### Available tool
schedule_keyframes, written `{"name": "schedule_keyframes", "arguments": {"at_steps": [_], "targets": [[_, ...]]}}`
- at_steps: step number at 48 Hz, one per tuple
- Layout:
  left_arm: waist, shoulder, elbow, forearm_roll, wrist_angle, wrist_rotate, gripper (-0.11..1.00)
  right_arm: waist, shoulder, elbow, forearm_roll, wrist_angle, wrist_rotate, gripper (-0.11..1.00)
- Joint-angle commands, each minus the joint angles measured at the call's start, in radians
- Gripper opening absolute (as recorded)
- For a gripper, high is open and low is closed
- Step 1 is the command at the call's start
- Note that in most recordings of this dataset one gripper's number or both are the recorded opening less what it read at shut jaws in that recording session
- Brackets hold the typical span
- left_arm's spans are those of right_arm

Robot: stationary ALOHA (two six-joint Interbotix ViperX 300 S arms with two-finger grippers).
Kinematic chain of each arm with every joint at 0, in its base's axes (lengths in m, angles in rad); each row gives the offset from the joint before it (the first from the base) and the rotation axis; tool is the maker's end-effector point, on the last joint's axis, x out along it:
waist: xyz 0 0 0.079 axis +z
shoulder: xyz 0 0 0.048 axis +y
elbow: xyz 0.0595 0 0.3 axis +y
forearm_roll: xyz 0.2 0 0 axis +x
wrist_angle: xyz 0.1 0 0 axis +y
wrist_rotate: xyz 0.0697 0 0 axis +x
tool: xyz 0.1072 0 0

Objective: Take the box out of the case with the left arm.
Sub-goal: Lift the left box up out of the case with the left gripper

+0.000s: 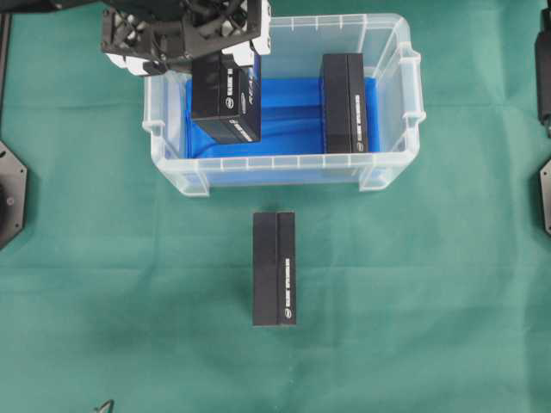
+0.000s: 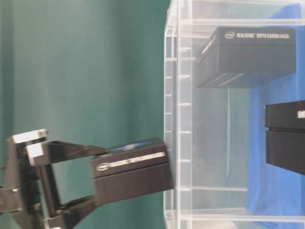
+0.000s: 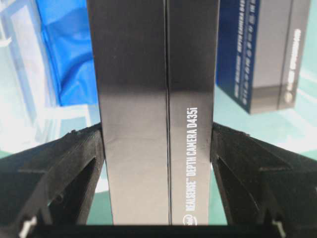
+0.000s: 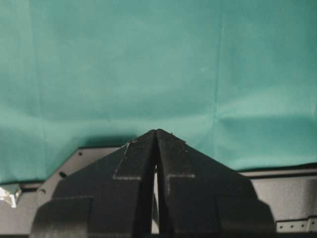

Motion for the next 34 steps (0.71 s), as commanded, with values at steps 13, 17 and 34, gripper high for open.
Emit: {"name": "schedule_keyframes", "arguments": {"at_steps": [13,17,34], "targets": [[0.002,-0.029,-0.173,0.003,0.098,0.023,0.62,0.0,-0.002,-0.017,-0.003,-0.005,-0.002,0.0],[0.003,-0.026,-0.176,0.003,0.106,0.023,0.62,-0.002,-0.002,-0.017,-0.003,-0.005,-0.002,0.0],[0.003,-0.026,-0.176,0.002,0.104,0.023,0.62,0.0,0.0,-0.017,-0.003,-0.005,-0.002,0.0]]}}
